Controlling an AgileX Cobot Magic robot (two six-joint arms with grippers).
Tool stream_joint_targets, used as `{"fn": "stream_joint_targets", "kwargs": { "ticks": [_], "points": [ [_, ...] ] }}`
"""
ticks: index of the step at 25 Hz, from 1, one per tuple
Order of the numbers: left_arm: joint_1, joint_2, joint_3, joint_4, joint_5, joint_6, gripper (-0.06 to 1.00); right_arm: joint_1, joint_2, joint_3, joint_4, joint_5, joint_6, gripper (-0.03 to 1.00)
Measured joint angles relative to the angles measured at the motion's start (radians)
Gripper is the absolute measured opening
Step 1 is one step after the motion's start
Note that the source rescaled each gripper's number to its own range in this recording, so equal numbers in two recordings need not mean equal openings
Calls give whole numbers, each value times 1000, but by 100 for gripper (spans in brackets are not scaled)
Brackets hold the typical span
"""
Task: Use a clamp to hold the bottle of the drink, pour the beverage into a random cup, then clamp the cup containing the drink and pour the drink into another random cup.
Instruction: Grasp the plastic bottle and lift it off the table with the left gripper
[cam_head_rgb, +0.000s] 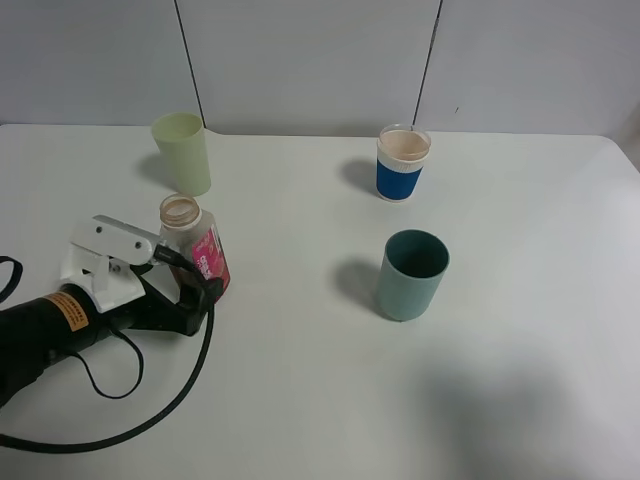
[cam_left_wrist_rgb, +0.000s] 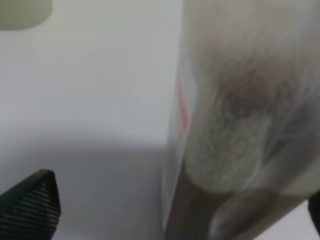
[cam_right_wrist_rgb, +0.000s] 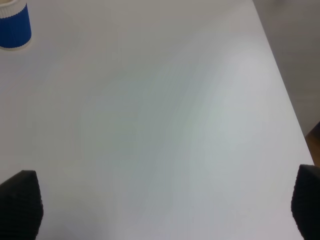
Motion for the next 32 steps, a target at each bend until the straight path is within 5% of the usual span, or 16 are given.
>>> {"fn": "stream_joint_targets", "kwargs": {
  "ticks": [21, 28, 30, 32],
  "points": [
    [-41, 28, -73, -5, 0, 0, 97, 0, 0, 0, 0, 0, 0, 100],
    [-41, 28, -73, -7, 0, 0, 19, 0, 0, 0, 0, 0, 0, 100],
    [-41, 28, -73, -10, 0, 0, 5, 0, 0, 0, 0, 0, 0, 100],
    [-41, 28, -73, -12, 0, 0, 2, 0, 0, 0, 0, 0, 0, 100]
  ]
}}
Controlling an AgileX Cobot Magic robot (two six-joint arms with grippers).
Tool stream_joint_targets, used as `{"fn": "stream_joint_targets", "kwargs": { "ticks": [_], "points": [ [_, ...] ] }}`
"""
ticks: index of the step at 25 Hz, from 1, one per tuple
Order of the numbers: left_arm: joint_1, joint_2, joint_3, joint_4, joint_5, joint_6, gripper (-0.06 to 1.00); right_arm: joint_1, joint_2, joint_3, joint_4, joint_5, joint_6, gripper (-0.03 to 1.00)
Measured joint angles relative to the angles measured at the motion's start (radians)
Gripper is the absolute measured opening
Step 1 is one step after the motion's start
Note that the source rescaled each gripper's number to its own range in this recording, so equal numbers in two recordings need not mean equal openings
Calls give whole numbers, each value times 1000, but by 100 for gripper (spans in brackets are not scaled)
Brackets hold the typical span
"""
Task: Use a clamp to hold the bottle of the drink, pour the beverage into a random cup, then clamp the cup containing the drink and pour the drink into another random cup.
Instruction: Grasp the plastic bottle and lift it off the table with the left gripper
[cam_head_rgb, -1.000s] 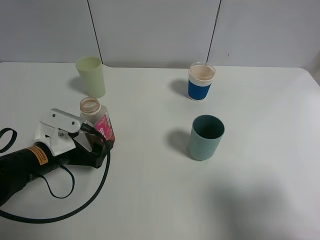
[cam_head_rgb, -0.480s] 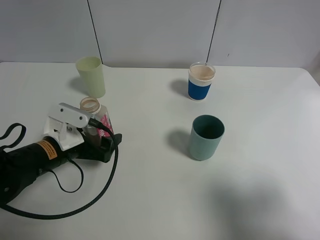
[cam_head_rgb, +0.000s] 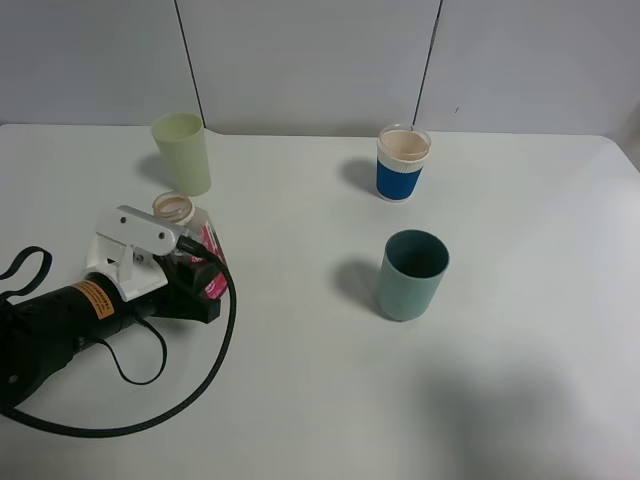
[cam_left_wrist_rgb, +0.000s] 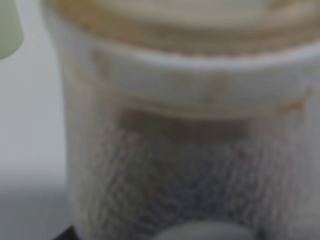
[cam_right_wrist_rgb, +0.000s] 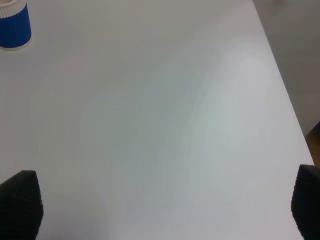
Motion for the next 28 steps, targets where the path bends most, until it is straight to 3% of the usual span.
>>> {"fn": "stream_joint_targets", "kwargs": {
  "ticks": [11, 23, 28],
  "points": [
    [-1, 0, 0, -9, 1, 99, 2, 0, 0, 0, 0, 0, 0, 100],
    [-1, -12, 0, -21, 12, 92, 2, 0, 0, 0, 0, 0, 0, 100],
    [-2, -95, 0, -124, 24, 92, 2, 0, 0, 0, 0, 0, 0, 100]
  ]
}}
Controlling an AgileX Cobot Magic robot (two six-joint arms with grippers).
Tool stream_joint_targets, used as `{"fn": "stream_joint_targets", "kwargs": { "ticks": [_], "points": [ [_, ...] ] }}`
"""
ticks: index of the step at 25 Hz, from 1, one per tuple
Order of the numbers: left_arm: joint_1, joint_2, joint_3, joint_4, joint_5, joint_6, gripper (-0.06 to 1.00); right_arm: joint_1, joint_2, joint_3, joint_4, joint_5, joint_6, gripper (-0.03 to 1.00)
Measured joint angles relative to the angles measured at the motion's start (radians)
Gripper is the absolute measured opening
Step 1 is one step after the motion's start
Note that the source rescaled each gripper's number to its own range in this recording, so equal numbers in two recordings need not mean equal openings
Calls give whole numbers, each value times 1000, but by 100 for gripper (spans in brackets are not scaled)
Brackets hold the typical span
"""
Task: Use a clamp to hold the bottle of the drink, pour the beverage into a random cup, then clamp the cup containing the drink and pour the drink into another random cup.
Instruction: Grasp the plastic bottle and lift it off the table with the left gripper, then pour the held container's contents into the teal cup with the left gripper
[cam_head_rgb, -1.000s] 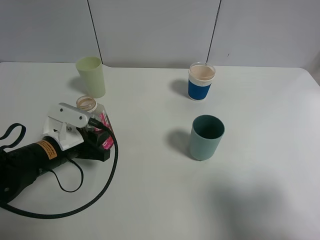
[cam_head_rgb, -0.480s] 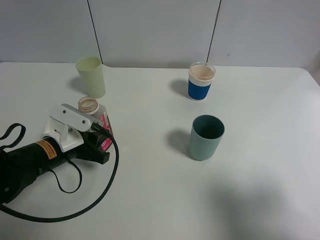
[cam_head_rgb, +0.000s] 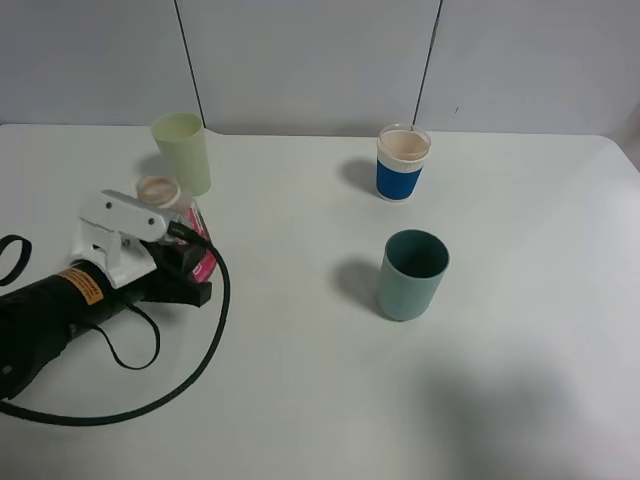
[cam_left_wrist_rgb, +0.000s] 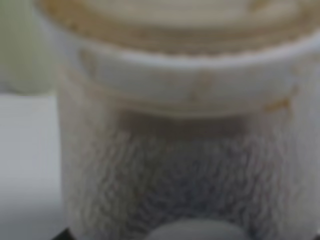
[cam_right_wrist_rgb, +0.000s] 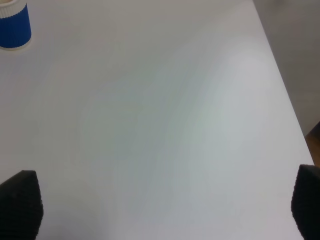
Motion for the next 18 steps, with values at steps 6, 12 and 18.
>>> {"fn": "stream_joint_targets", "kwargs": {
  "ticks": [6, 12, 18],
  "points": [
    [0, -163, 1, -142, 120, 123, 2, 0, 0, 0, 0, 0, 0, 100],
    [0, -310, -25, -293, 313, 281, 2, 0, 0, 0, 0, 0, 0, 100],
    [0, -417, -147, -535, 529, 614, 2, 0, 0, 0, 0, 0, 0, 100]
  ]
}}
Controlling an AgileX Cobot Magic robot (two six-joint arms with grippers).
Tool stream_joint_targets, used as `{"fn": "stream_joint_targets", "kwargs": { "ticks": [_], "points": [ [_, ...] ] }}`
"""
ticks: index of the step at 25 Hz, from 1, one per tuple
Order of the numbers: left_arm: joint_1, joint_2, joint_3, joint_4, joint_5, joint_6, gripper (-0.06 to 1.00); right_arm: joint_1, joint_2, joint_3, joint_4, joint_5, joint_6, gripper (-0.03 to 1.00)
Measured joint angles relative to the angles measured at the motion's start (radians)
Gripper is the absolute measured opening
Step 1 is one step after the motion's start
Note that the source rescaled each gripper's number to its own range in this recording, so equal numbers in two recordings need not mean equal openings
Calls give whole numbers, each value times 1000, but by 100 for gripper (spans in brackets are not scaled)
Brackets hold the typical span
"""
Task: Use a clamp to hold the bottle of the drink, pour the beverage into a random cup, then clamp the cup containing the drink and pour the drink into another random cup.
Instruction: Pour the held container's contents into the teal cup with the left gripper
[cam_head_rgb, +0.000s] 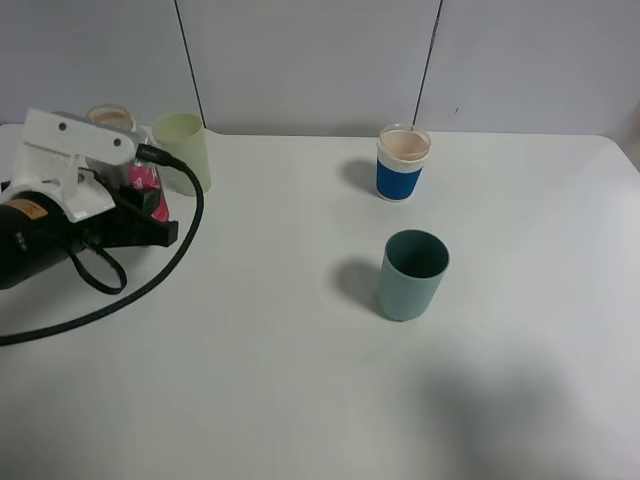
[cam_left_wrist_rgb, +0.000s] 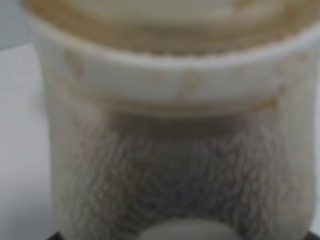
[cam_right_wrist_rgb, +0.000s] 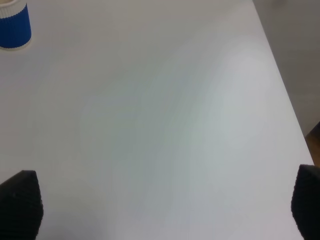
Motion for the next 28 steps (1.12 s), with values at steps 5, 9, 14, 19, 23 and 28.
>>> {"fn": "stream_joint_targets", "kwargs": {
  "ticks": [5, 9, 14, 19, 23, 28],
  "points": [
    [0, -22, -108, -243, 93, 320, 2, 0, 0, 0, 0, 0, 0, 100],
    [-7, -21, -179, -479, 114, 586, 2, 0, 0, 0, 0, 0, 0, 100],
    [-102, -20, -266, -815, 43, 998, 2, 0, 0, 0, 0, 0, 0, 100],
    [-210, -20, -350, -986, -90, 1285, 2, 0, 0, 0, 0, 0, 0, 100],
    [-271, -16, -379, -1000, -147, 1341, 2, 0, 0, 0, 0, 0, 0, 100],
    [-334, 41, -416, -1007, -193, 1358, 2, 0, 0, 0, 0, 0, 0, 100]
  ]
}}
